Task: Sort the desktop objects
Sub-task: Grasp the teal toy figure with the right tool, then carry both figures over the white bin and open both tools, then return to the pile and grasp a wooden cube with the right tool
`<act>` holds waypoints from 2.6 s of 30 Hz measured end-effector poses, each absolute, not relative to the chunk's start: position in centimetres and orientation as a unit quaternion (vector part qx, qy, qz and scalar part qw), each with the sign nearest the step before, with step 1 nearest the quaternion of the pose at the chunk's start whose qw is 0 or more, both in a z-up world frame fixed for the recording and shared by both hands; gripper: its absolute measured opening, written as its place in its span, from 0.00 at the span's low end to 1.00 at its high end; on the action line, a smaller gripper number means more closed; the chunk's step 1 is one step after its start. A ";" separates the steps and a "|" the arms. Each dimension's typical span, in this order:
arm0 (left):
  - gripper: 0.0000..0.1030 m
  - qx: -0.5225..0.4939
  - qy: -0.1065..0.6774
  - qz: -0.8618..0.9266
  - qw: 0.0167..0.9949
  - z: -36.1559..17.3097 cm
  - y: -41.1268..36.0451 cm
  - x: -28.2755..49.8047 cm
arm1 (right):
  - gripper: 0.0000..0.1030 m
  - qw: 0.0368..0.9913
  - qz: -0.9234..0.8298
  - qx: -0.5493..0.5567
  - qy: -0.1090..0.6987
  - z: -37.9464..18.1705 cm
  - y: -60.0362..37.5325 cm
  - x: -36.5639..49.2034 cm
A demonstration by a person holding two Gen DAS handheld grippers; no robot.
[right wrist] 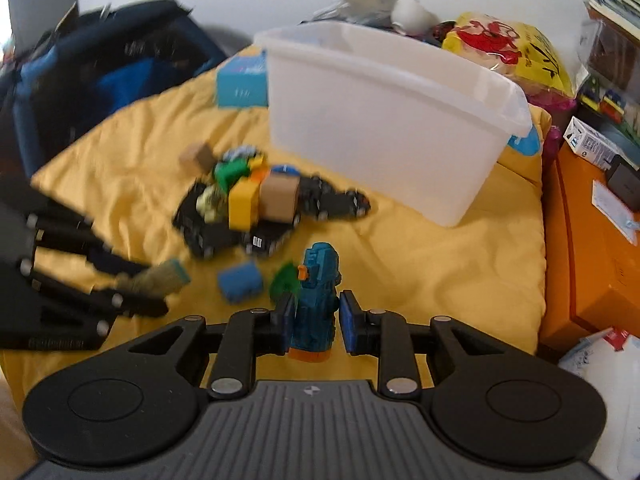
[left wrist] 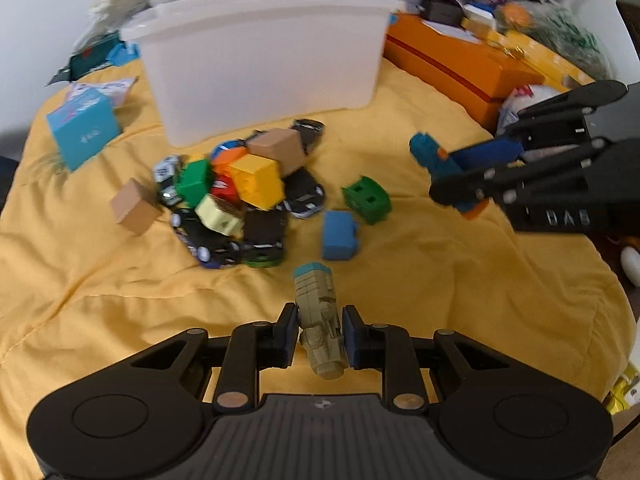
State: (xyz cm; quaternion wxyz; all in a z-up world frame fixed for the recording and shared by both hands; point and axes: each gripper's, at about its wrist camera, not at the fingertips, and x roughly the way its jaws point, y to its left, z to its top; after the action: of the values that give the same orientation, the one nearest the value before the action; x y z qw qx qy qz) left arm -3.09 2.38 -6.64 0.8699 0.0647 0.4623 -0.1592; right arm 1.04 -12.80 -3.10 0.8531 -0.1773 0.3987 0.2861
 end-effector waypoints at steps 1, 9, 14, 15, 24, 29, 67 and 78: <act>0.26 0.066 0.465 -0.162 0.868 -6.8 2.2 -3.1 | 0.26 0.852 0.286 -0.174 0.402 -3.4 -12.9 0.9; 0.27 0.077 0.474 -0.163 0.862 -7.9 1.8 -3.2 | 0.26 0.838 0.290 -0.182 0.425 -5.5 -12.7 -0.2; 0.26 0.073 0.474 -0.166 0.862 -7.7 2.0 -3.2 | 0.27 0.828 0.294 -0.190 0.439 -7.0 -12.1 -0.3; 0.26 0.070 0.475 -0.167 0.861 -7.7 2.1 -3.1 | 0.27 0.827 0.294 -0.194 0.438 -7.2 -12.0 -0.4; 0.23 0.058 0.385 -0.171 0.905 -0.2 3.1 -2.6 | 0.26 0.850 0.289 -0.178 0.402 -3.7 -12.9 0.2; 0.23 0.060 0.314 -0.175 0.931 4.9 3.3 -1.4 | 0.26 0.884 0.273 -0.145 0.352 0.6 -14.0 1.7; 0.34 0.115 0.293 -0.100 0.944 6.0 3.7 17.6 | 0.29 0.931 0.193 -0.045 0.308 4.5 -11.4 18.2; 0.67 0.088 0.262 -0.096 0.956 8.2 5.6 10.0 | 0.39 0.940 0.221 -0.038 0.258 7.4 -13.6 14.0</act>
State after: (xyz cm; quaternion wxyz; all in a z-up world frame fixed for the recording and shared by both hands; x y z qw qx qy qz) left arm 10.05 5.62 8.18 0.9563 0.0877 0.2619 -0.0964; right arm 13.97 -13.63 7.43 0.9398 -0.0377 0.2575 0.2214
